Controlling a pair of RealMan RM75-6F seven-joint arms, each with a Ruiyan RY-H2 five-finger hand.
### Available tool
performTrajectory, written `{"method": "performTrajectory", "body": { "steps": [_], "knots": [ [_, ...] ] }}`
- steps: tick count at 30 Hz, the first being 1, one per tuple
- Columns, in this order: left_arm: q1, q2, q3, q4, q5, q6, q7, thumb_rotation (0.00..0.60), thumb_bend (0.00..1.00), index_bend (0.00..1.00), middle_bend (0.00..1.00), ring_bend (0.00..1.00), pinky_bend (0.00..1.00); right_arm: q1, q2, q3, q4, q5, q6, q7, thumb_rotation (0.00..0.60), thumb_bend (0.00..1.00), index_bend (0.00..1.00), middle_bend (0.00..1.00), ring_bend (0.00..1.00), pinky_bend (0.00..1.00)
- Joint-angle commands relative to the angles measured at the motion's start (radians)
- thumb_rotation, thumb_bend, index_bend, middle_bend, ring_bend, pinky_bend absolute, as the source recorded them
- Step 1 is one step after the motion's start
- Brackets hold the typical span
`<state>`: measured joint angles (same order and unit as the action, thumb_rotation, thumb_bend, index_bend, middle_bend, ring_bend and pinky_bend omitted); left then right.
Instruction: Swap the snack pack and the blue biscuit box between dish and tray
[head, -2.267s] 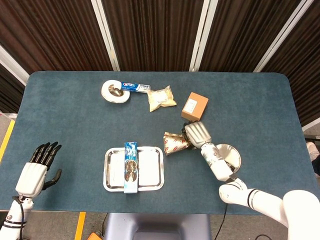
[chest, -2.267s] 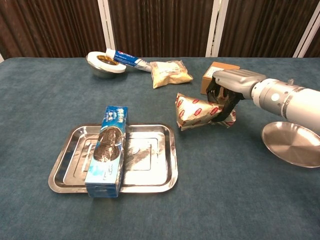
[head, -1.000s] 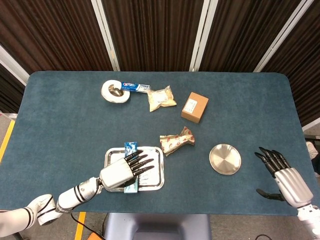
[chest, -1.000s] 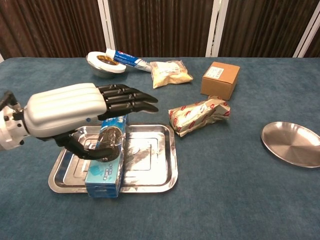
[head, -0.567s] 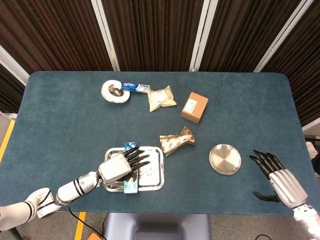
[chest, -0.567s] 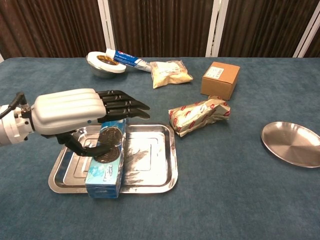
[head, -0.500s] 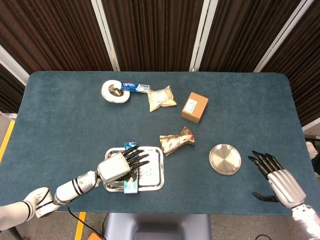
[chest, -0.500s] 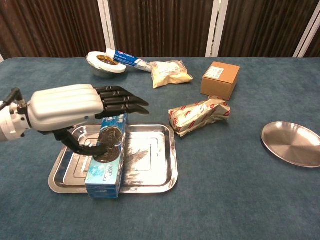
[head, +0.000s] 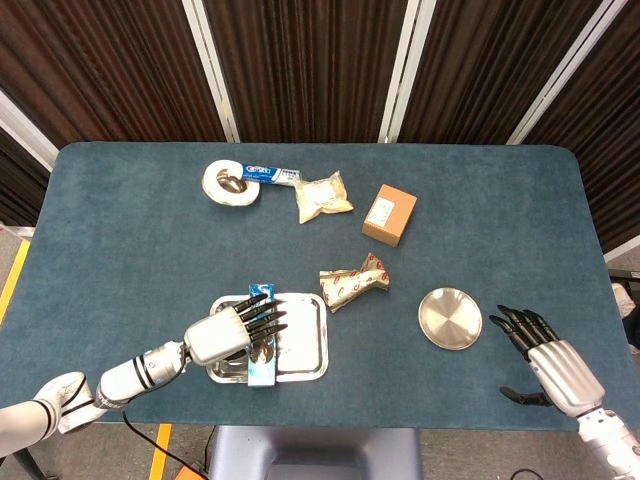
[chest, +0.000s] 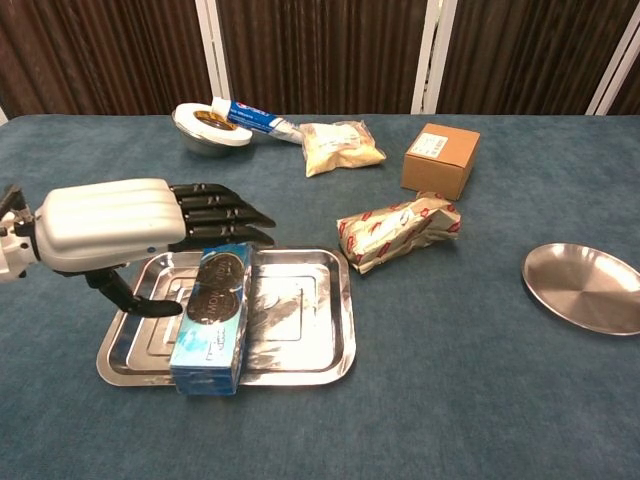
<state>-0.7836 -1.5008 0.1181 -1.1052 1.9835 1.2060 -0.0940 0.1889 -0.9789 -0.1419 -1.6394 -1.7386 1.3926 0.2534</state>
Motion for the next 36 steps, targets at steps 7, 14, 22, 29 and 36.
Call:
{"method": "performTrajectory", "body": {
  "steps": [7, 14, 22, 29, 36],
  "knots": [
    [-0.032, -0.041, 0.011, 0.026, 0.014, -0.004, 0.03, 0.6, 0.3, 0.0, 0.0, 0.0, 0.07, 0.007, 0.002, 0.002, -0.002, 0.002, -0.027, 0.003, 0.6, 0.26, 0.0, 0.0, 0.0, 0.0],
    [-0.075, -0.069, 0.016, 0.039, 0.007, -0.089, 0.102, 0.6, 0.3, 0.0, 0.0, 0.0, 0.07, 0.015, 0.01, -0.001, -0.009, 0.003, -0.051, 0.01, 0.6, 0.26, 0.0, 0.0, 0.0, 0.0],
    [-0.09, -0.075, 0.022, 0.032, -0.026, -0.148, 0.153, 0.6, 0.31, 0.1, 0.1, 0.03, 0.1, 0.022, 0.014, -0.001, -0.009, 0.004, -0.069, 0.02, 0.6, 0.26, 0.0, 0.0, 0.0, 0.0],
    [-0.091, -0.099, 0.041, 0.09, 0.019, -0.044, 0.133, 0.6, 0.37, 0.73, 0.76, 0.57, 0.6, 0.023, 0.017, -0.002, -0.011, 0.0, -0.073, 0.024, 0.6, 0.26, 0.0, 0.0, 0.0, 0.0],
    [-0.088, -0.102, 0.031, 0.119, 0.016, 0.024, 0.117, 0.6, 0.39, 0.81, 0.84, 0.65, 0.69, 0.024, 0.016, -0.004, -0.014, -0.004, -0.08, 0.018, 0.6, 0.26, 0.0, 0.0, 0.0, 0.0]
  ]
}}
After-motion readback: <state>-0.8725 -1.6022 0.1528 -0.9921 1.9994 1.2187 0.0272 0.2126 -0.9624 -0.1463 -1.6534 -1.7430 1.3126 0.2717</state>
